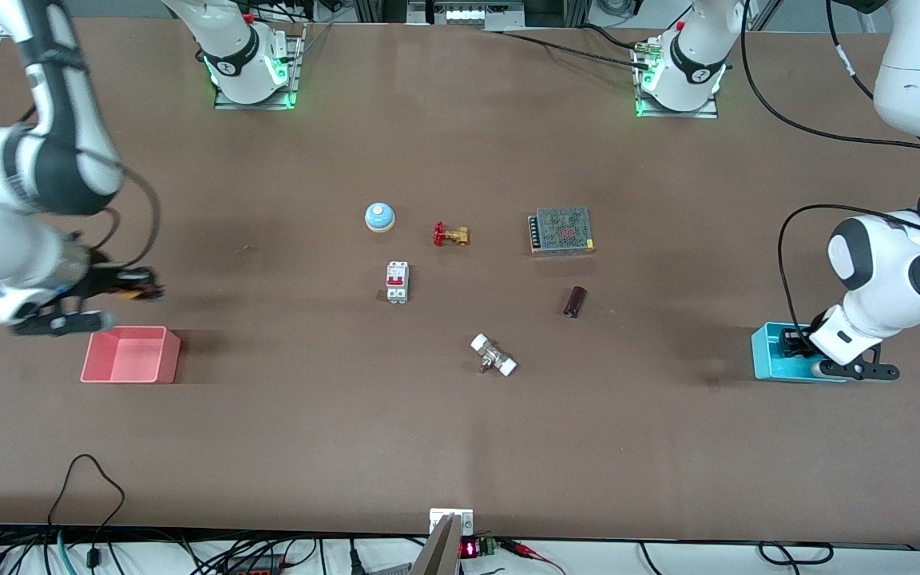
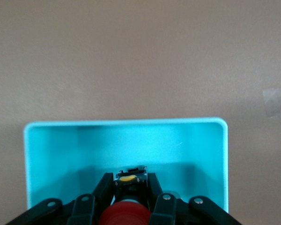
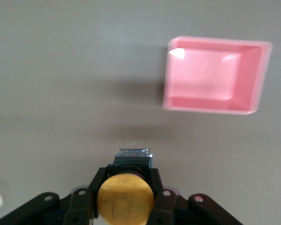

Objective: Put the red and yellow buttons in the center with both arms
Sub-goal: 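Lift both buttons out of their boxes and carry them toward the center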

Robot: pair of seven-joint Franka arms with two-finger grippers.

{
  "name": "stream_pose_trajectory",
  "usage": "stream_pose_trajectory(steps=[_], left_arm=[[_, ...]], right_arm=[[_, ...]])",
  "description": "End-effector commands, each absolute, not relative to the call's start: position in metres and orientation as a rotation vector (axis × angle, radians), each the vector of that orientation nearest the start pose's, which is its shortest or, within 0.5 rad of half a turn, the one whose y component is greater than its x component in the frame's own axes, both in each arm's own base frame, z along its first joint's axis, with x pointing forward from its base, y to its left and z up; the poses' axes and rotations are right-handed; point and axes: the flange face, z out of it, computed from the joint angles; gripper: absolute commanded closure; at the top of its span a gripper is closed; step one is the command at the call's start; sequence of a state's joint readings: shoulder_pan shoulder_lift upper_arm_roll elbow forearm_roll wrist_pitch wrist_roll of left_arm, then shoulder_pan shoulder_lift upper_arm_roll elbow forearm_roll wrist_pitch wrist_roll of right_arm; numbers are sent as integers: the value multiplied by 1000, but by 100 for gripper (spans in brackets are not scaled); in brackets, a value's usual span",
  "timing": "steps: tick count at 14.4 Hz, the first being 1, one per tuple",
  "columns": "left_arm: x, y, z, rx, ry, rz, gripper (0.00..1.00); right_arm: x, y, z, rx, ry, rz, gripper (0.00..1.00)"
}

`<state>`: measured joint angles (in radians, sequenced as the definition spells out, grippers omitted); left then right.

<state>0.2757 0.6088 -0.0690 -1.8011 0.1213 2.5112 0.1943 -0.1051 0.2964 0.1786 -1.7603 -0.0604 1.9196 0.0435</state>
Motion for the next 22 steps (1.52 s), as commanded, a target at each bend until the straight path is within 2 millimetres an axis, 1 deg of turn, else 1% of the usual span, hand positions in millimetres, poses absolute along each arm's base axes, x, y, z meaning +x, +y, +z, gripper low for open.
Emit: stream_pose_trajectory(steps=[1,2,3,4,6,7,8,9,10,11,13,14,16,19,20,21,22], left_arm=[[655,141,254,-3058,151,-126,66],[660,140,266,-3059,157,-103,66],[667,140,281,-3061,157,-75,66],[673,135,301,-3061,161,-47,66],[682,117,333,-3073,181,20,66],[682,111,345,-3077,175,60,66],[679,96,356,-3087,162,91,66],[674,77,360,-3099,154,140,66],[670,53,357,-3114,149,202,67],[667,33,355,-3124,126,217,67],[660,-5,342,-3138,75,253,67],[655,-28,338,-3145,17,271,70],[642,-83,322,-3140,-46,294,70],[615,-150,289,-3138,-41,252,70],[606,-161,273,-3151,-44,206,70],[598,-163,260,-3159,-32,167,70],[591,-164,250,-3157,-22,128,70]], right_arm=[[596,94,361,-3141,12,179,64],[588,118,346,-3138,4,117,64],[582,131,329,-3129,5,75,64],[575,138,312,-3117,4,18,64],[569,150,285,-3100,-33,-15,64],[567,159,272,-3107,-72,-9,64],[568,161,265,-3111,-94,-18,64],[568,162,258,-3109,-99,-11,64],[568,161,253,-3108,-96,-4,64],[569,162,249,-3104,-98,-8,64],[568,164,239,-3100,-103,4,64],[566,170,234,-3095,-117,6,64],[565,173,221,-3092,-123,28,63],[565,176,217,-3087,-128,22,63],[565,176,216,-3087,-128,25,62],[565,176,215,-3086,-128,25,60],[565,176,215,-3086,-128,25,56]])
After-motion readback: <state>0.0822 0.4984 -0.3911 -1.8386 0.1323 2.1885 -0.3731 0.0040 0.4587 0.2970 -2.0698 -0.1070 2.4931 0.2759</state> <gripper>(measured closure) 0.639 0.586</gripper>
